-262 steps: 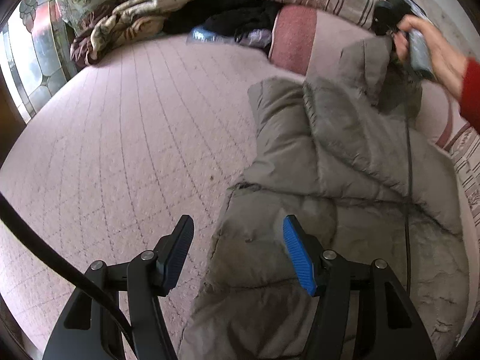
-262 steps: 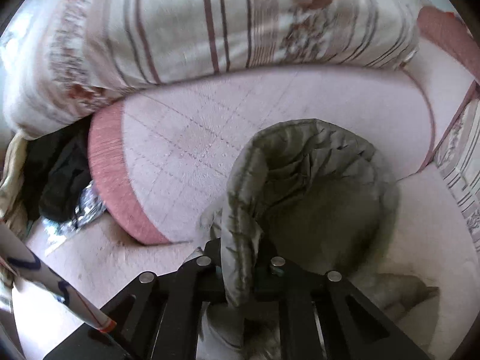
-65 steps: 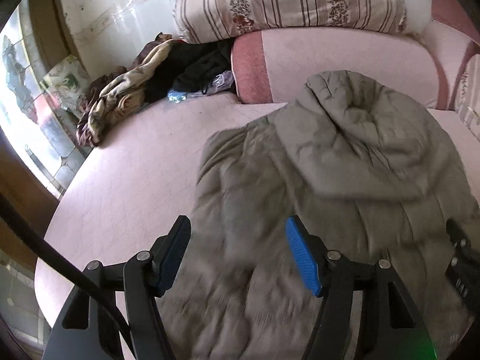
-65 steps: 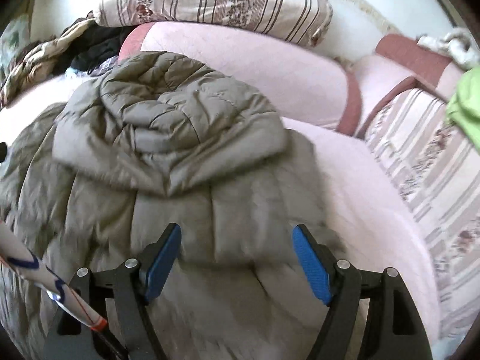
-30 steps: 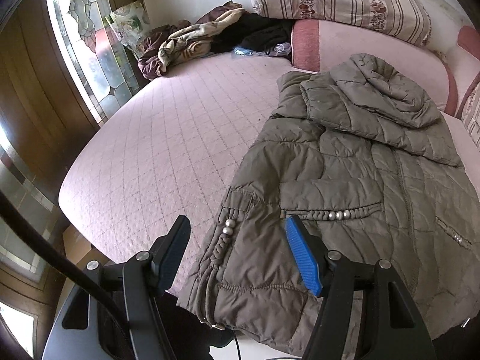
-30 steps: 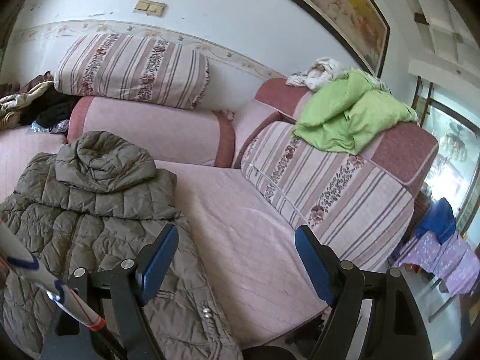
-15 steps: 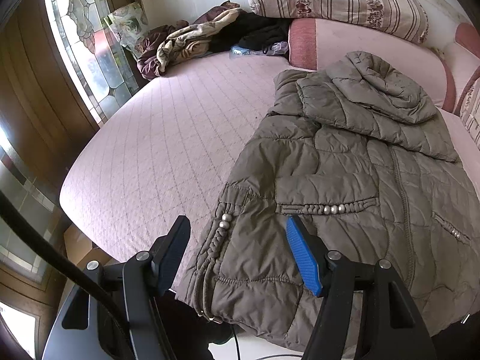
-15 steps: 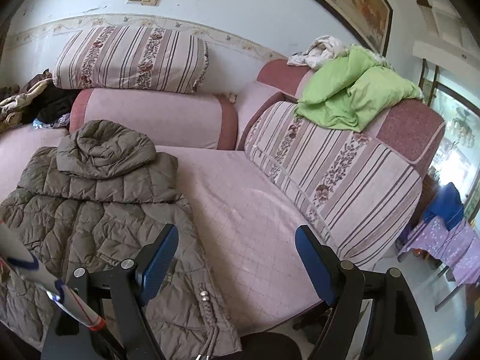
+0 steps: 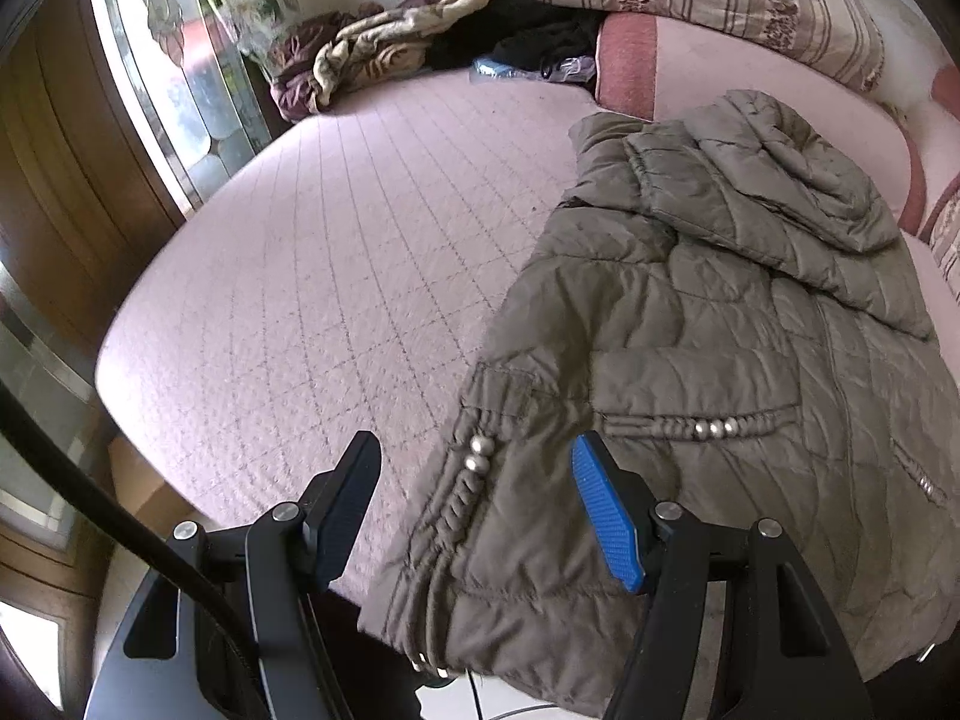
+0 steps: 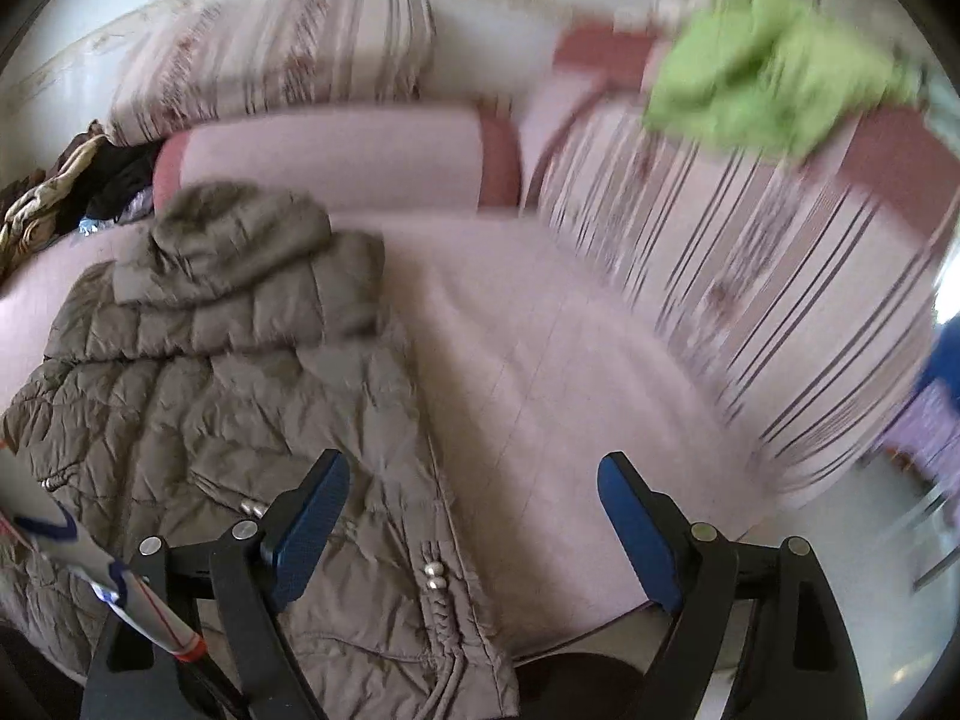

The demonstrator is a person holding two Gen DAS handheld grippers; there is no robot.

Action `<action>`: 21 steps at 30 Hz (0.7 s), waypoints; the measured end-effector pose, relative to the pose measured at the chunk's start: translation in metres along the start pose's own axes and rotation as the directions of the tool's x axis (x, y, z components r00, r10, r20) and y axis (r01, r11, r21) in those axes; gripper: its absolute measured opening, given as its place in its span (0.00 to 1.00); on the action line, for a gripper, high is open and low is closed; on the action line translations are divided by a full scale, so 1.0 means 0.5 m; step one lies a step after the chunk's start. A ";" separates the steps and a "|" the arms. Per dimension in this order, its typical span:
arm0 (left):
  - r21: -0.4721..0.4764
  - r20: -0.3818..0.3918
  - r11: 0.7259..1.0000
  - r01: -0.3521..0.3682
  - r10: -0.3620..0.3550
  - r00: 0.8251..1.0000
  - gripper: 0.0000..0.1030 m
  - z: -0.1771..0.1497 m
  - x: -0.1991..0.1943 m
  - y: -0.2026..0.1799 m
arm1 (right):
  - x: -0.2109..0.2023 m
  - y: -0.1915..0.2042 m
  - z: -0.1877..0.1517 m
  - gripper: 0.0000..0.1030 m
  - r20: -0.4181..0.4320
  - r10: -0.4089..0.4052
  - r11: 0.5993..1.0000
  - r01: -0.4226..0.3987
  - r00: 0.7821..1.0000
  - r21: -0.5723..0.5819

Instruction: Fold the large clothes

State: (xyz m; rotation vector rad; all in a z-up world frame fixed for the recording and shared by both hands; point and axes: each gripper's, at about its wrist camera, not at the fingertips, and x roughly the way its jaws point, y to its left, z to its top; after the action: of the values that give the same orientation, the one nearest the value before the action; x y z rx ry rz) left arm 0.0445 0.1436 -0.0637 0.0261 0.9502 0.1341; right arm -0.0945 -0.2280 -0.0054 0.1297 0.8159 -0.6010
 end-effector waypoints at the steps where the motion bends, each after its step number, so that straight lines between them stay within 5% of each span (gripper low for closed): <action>1: -0.007 -0.006 1.000 0.020 -0.020 1.000 0.64 0.005 0.010 0.009 | 0.041 -0.025 -0.003 0.86 -0.055 0.040 0.999 -0.038 0.998 0.034; 4: -0.040 -0.048 0.993 0.114 -0.116 0.992 0.66 0.027 0.056 0.040 | 0.146 -0.083 -0.025 0.86 -0.189 0.150 0.982 -0.125 0.970 0.139; 7: -0.088 -0.115 0.970 0.228 -0.237 0.965 0.67 0.044 0.114 0.062 | 0.226 -0.125 -0.056 0.86 -0.272 0.303 0.936 -0.231 0.913 0.265; 10: -0.148 -0.162 0.942 0.299 -0.322 0.933 0.67 0.048 0.163 0.074 | 0.267 -0.143 -0.081 0.86 -0.263 0.435 0.869 -0.324 0.861 0.375; 13: -0.221 -0.186 0.894 0.390 -0.431 0.883 0.68 0.050 0.207 0.086 | 0.289 -0.147 -0.096 0.87 -0.229 0.515 0.806 -0.376 0.826 0.457; 16: -0.242 -0.167 0.862 0.445 -0.488 0.856 0.71 0.051 0.208 0.089 | 0.288 -0.139 -0.093 0.87 -0.209 0.535 0.794 -0.403 0.818 0.455; 19: -0.249 -0.173 0.825 0.507 -0.553 0.815 0.71 0.035 0.202 0.086 | 0.284 -0.119 -0.098 0.85 -0.213 0.600 0.759 -0.465 0.771 0.456; 21: -0.234 -0.172 0.816 0.528 -0.569 0.804 0.71 0.018 0.190 0.084 | 0.288 -0.107 -0.102 0.82 -0.223 0.626 0.745 -0.488 0.747 0.454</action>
State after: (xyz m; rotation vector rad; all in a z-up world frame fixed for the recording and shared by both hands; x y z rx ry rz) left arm 0.1018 0.1975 -0.1319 -0.4415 1.1455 -0.3312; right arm -0.0806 -0.3203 -0.1376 0.8389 0.9546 -0.1275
